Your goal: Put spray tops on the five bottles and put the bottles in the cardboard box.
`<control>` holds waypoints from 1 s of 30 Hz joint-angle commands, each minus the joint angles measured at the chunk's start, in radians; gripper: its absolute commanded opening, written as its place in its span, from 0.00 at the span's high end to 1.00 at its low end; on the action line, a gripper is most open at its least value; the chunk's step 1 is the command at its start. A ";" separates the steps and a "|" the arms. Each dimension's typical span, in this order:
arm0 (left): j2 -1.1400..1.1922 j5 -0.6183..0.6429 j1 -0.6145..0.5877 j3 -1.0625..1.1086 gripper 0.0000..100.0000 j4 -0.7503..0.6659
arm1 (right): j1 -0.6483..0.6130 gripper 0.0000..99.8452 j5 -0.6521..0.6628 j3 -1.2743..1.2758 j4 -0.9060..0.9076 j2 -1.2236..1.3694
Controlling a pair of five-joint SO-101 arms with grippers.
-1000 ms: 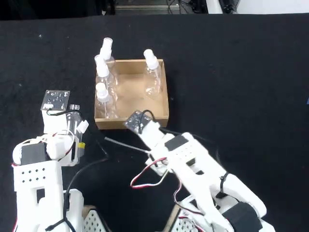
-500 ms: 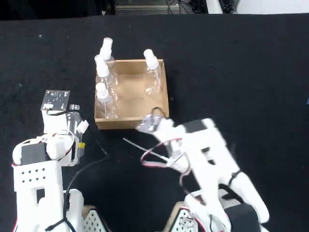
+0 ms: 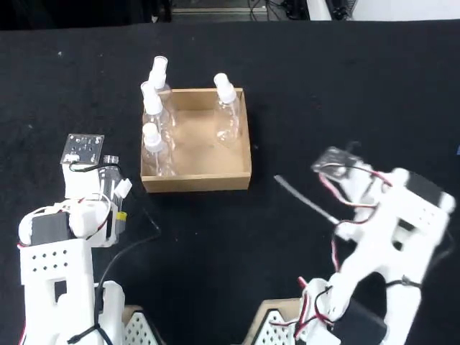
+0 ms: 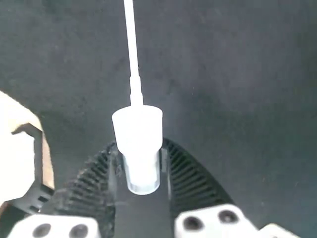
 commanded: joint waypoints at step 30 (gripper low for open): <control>-0.028 0.005 -0.002 0.045 0.97 -0.187 | -0.241 0.68 -1.519 -0.185 -0.071 0.251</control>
